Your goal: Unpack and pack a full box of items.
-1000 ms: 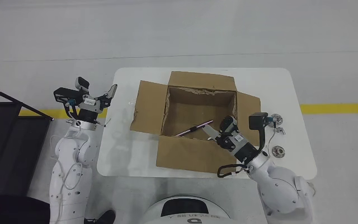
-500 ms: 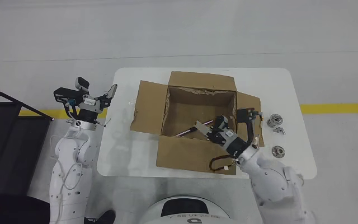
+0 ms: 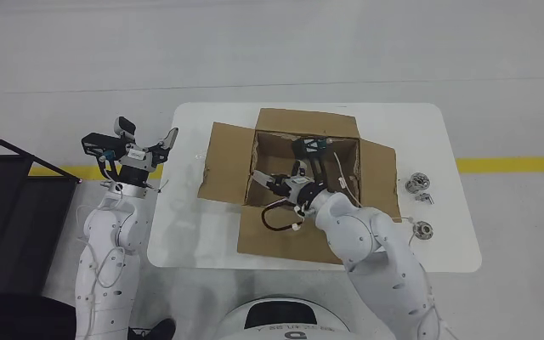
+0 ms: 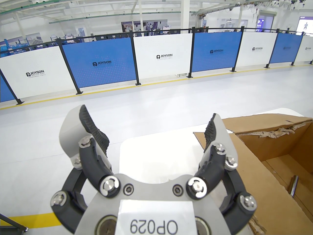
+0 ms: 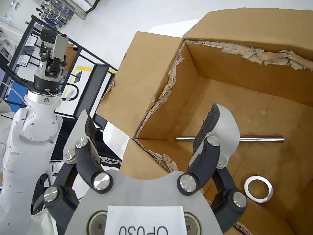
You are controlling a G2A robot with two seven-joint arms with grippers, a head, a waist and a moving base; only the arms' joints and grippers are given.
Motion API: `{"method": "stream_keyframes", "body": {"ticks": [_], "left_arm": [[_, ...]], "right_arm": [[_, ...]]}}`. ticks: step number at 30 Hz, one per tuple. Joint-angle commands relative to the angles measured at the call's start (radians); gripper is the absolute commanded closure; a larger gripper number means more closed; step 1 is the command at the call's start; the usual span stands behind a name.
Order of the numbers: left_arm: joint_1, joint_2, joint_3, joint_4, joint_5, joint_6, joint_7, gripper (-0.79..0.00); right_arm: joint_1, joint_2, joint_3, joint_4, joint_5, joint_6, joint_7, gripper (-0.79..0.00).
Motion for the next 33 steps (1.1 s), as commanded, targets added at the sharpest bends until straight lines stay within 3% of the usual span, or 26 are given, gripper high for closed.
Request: {"method": "stream_keyframes", "body": {"ticks": [1,5,16,18,19,20,26,33], "left_arm": [[0.000,0.000,0.000,0.000,0.000,0.000,0.000,-0.785],[0.000,0.000,0.000,0.000,0.000,0.000,0.000,-0.785],[0.000,0.000,0.000,0.000,0.000,0.000,0.000,-0.785],[0.000,0.000,0.000,0.000,0.000,0.000,0.000,-0.785],[0.000,0.000,0.000,0.000,0.000,0.000,0.000,-0.785],[0.000,0.000,0.000,0.000,0.000,0.000,0.000,-0.785],[0.000,0.000,0.000,0.000,0.000,0.000,0.000,-0.785],[0.000,0.000,0.000,0.000,0.000,0.000,0.000,-0.785]], "right_arm": [[0.000,0.000,0.000,0.000,0.000,0.000,0.000,-0.785],[0.012,-0.005,-0.037,0.035,-0.088,0.116,0.009,-0.785],[0.134,-0.024,-0.062,0.220,-0.094,0.458,0.272,-0.779],[0.160,-0.036,-0.082,0.262,-0.101,0.535,0.228,-0.693],[0.170,-0.042,-0.094,0.283,-0.088,0.553,0.212,-0.462],[0.181,-0.047,-0.101,0.309,-0.078,0.571,0.192,-0.385],[0.245,-0.073,-0.145,0.466,-0.090,0.686,0.105,-0.289],[0.299,-0.091,-0.169,0.562,-0.083,0.737,0.089,-0.246]]}}
